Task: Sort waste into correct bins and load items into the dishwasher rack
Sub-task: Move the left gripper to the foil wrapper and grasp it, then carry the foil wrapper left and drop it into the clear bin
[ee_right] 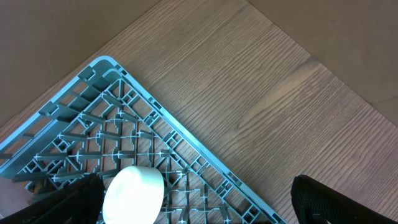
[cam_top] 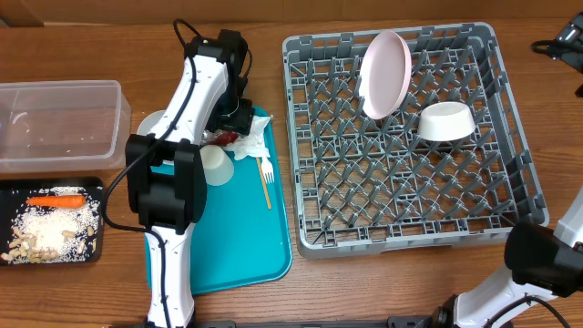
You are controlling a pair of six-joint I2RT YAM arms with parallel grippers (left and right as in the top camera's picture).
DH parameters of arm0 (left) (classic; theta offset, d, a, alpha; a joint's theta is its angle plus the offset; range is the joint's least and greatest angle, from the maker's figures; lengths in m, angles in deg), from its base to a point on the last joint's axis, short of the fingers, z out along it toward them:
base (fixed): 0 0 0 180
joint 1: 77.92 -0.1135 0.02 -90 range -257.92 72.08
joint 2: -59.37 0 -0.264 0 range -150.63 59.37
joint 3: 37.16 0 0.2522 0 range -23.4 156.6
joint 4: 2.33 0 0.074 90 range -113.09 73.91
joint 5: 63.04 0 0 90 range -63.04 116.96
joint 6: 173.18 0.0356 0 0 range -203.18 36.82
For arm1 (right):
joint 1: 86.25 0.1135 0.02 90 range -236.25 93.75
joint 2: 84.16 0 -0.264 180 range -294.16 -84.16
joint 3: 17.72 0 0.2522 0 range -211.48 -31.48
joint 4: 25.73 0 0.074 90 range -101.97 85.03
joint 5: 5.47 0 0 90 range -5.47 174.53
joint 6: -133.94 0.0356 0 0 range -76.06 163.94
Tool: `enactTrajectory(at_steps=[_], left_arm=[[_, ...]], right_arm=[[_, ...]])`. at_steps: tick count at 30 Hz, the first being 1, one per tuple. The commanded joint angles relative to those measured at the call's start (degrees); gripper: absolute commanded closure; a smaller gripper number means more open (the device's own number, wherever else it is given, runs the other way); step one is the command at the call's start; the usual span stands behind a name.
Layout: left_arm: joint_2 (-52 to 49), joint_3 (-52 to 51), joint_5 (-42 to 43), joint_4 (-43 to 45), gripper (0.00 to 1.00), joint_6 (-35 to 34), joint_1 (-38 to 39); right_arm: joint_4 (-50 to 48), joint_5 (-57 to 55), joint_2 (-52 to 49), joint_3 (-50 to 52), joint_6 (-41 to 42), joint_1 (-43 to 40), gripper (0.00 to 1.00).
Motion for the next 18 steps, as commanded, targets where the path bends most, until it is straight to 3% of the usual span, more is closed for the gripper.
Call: enactTrajectory(at_steps=[1,5,6,8,11,18], left_arm=[[-0.46,0.26,0.48,0.98,0.41,0.68,0.42],[-0.50,-0.83,0.46,1.38,0.42,0.70,0.42],[-0.50,-1.14,0.46,1.42,0.47,0.70,0.44],[-0.50,-1.20,0.46,1.36,0.61,0.68,0.42],[-0.50,-1.18,-0.17,1.11,0.96,0.68,0.39],[-0.48,5.62,-0.15,-3.76,0.96,0.59,0.37]], right_arm=[[-0.13,-0.37,1.11,-0.31,0.44,-0.02,0.00],[-0.13,-0.37,1.11,-0.31,0.44,-0.02,0.00],[-0.13,-0.37,1.11,-0.31,0.44,-0.02,0.00],[-0.13,-0.37,1.11,-0.31,0.44,-0.02,0.00],[-0.13,-0.37,1.11,-0.31,0.44,-0.02,0.00],[-0.13,-0.37,1.11,-0.31,0.44,-0.02,0.00]])
